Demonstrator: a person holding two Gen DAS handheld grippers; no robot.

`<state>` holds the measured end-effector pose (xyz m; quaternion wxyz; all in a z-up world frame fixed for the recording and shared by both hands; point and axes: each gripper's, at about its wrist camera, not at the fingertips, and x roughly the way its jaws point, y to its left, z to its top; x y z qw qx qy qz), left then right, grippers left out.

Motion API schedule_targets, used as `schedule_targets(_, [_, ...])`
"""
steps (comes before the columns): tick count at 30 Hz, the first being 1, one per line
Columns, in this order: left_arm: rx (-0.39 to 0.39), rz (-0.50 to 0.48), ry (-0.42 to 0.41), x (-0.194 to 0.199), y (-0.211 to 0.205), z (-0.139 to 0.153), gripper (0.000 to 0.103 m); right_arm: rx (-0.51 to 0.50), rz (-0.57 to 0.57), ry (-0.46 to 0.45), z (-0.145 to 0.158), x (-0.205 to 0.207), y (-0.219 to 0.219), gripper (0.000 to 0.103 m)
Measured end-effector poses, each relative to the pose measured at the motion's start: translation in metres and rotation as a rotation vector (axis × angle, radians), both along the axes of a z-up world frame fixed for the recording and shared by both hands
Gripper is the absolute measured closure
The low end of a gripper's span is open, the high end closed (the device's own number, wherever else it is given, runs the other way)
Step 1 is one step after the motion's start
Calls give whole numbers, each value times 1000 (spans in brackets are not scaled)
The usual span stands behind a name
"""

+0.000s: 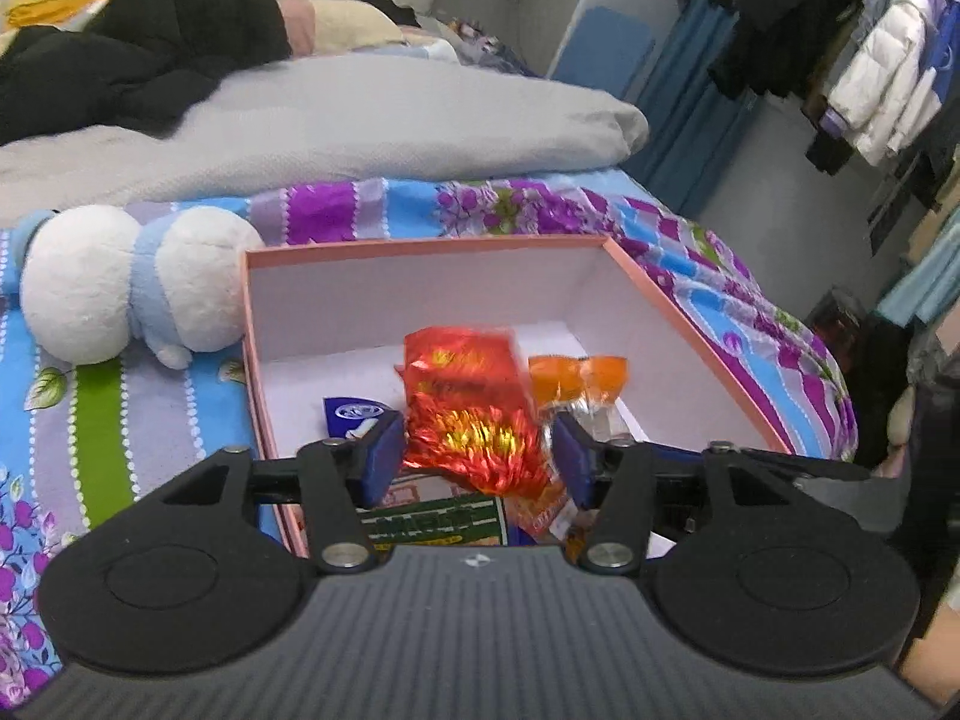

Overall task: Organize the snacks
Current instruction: 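Lower the red foil packet into the pink box while the right tool lowers the clear bag in, then open both tools and withdraw them from the pink box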

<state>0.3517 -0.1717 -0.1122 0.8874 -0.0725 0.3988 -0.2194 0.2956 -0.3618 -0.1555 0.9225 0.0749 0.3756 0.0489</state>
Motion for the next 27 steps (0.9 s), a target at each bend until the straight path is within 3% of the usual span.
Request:
schedule_targets(1, [2,11,6,1,1,-1,19,3,-1,4,-2,2,0,71])
schedule_targets(2, [2,25,8,3,3,-1,16,4,-3,7,-4,3,1,71])
schedule_targets(10, [2,23,-39,-20,14,24,15,22,-17,-23,12,-11,6,71])
schedule_targets(27, [-47,44,-250,-144,64,126,4,18,-55,-241,114,-115,25,70])
